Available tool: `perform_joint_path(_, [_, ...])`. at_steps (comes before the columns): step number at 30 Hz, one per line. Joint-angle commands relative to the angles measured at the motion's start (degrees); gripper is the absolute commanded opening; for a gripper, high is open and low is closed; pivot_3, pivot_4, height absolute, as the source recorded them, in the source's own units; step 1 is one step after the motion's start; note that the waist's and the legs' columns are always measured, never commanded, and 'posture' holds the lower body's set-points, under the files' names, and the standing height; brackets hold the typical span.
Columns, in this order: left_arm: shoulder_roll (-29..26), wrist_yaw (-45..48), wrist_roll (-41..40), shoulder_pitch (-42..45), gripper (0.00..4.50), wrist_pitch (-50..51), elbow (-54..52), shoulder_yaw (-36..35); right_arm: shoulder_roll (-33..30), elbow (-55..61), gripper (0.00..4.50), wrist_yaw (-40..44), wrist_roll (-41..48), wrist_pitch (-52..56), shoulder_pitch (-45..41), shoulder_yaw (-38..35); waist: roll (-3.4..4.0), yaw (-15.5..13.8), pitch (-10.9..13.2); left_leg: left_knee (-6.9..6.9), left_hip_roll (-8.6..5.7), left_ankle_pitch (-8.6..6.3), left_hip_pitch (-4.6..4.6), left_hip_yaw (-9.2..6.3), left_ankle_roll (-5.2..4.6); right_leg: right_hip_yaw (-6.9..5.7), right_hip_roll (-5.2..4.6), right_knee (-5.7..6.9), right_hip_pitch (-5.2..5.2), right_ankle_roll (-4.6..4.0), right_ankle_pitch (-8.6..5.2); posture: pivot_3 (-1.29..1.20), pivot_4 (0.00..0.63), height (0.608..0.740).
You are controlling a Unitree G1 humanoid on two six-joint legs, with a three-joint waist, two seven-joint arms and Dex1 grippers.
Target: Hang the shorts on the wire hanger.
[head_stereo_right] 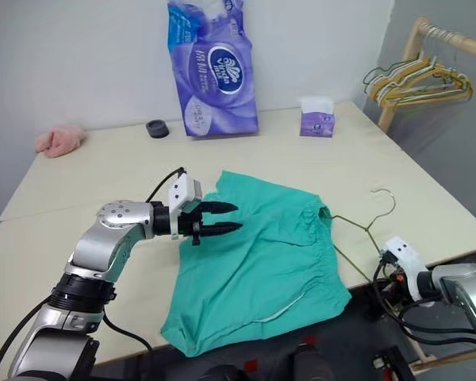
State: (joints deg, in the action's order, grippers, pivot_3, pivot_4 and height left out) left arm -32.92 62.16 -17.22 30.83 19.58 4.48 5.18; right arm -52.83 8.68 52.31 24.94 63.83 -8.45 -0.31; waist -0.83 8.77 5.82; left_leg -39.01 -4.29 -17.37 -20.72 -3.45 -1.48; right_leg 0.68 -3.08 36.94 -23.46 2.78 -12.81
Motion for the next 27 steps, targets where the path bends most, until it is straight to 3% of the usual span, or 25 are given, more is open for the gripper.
perform_joint_path(1, [0.6,-2.3,-0.7,2.0,2.30,-0.6,0.2,-2.5,-0.4,6.0,0.00,0.8,5.2,0.4,-7.2,-6.7,0.01,0.9,0.0,0.01,0.00,0.00,-0.04,0.09,0.00,0.09,0.00,0.04,-0.11,-0.07,0.04,-0.21,0.068,0.740])
perform_joint_path(4, [0.6,-2.3,-0.7,2.2,2.30,-0.9,0.6,-2.5,-4.1,9.4,0.00,3.5,6.3,0.2,-5.6,-6.6,0.13,1.3,-0.1,0.05,0.00,-0.01,-0.11,0.34,0.00,0.31,0.01,0.09,-0.30,-0.15,0.11,-0.20,0.064,0.740])
perform_joint_path(8, [0.8,-2.3,-0.7,2.1,2.30,-1.0,0.5,-2.3,-8.5,13.1,0.00,6.3,7.6,-1.5,-3.9,-7.2,0.08,-0.6,-0.1,0.07,0.03,-0.03,-0.15,0.18,0.02,0.12,0.00,0.03,-0.25,-0.09,0.13,-0.21,0.068,0.740])
perform_joint_path(14, [1.2,-2.2,-0.5,2.5,2.30,-1.2,0.9,-1.9,-9.4,12.4,0.00,5.0,6.7,-2.4,-5.8,-5.3,0.08,-2.7,-0.1,0.05,0.00,-0.08,-0.20,0.24,-0.06,0.16,-0.06,-0.01,-0.26,-0.09,0.14,-0.22,0.069,0.740])
perform_joint_path(20, [1.9,-2.6,-0.3,3.4,2.30,-1.8,2.0,-2.0,-12.0,3.6,0.00,5.2,-6.9,-14.7,-7.9,8.2,0.09,-3.0,-0.1,0.02,0.00,-0.07,-0.17,0.30,-0.06,0.17,-0.05,0.00,-0.25,-0.10,0.14,-0.23,0.061,0.740])
perform_joint_path(27, [2.0,-3.2,-0.7,3.9,2.30,-1.6,2.4,-2.4,-9.0,-2.2,0.00,9.3,-12.1,-18.8,-15.9,16.2,0.12,-2.3,-0.1,0.03,0.01,-0.01,-0.17,0.34,0.06,0.19,-0.05,0.04,-0.30,-0.12,0.16,-0.22,0.053,0.740])
